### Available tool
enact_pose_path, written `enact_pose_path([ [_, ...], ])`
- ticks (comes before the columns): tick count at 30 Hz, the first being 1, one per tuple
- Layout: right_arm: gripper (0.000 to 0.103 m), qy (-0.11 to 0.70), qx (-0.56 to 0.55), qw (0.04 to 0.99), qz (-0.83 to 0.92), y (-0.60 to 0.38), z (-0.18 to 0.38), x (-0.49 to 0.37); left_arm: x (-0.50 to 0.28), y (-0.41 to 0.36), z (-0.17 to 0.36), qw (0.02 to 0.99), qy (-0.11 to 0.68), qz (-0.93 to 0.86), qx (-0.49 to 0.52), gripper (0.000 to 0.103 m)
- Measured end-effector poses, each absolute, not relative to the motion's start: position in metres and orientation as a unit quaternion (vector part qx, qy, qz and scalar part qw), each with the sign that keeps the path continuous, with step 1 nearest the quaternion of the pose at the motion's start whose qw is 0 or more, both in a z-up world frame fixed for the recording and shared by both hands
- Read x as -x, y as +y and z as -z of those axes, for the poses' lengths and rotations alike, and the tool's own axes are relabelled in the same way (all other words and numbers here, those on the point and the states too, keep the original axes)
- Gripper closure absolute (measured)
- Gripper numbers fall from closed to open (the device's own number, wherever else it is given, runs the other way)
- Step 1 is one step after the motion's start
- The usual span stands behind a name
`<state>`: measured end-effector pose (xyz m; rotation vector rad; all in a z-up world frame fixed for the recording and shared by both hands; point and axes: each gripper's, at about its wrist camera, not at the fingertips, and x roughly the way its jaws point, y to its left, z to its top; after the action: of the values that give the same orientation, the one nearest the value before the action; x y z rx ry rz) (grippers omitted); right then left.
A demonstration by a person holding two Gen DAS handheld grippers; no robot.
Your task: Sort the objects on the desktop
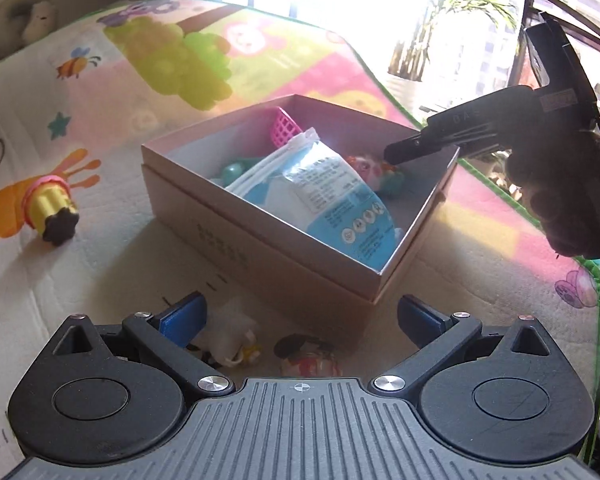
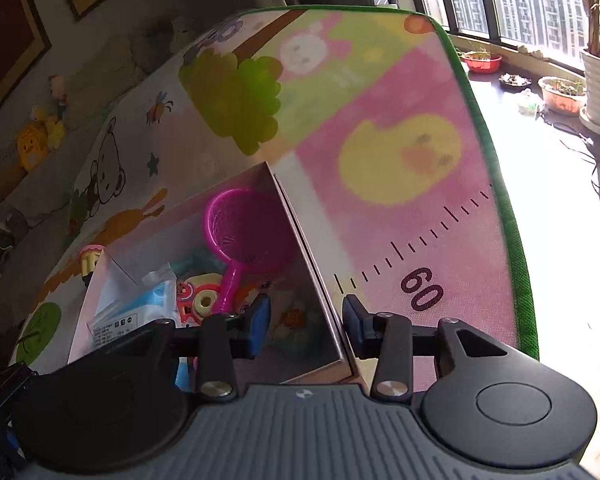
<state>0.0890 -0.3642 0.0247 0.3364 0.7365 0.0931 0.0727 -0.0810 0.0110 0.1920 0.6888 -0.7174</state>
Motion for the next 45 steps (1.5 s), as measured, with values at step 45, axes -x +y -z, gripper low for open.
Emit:
enact_pose_path([
  [45, 0.036, 0.343, 0.057, 0.930, -0.117, -0.207, -0.026, -0.048, 0.028, 0.004, -0.012, 0.922, 0.352, 0.128, -0.094, 0.000],
])
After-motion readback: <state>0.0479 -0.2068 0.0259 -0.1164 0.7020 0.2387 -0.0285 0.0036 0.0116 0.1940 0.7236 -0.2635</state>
